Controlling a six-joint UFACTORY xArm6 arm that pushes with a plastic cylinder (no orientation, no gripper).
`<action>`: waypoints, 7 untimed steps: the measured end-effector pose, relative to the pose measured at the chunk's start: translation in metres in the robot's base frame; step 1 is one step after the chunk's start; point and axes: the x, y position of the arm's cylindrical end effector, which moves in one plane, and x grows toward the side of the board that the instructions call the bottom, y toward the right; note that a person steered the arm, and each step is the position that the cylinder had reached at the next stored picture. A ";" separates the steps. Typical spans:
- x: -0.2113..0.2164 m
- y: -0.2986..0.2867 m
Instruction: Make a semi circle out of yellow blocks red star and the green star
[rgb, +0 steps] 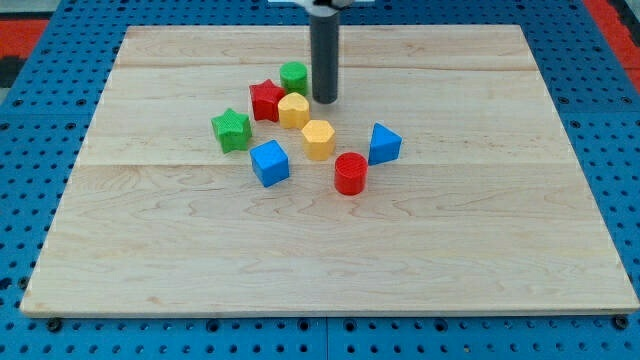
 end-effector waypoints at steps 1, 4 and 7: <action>-0.020 -0.037; 0.007 -0.186; -0.042 -0.239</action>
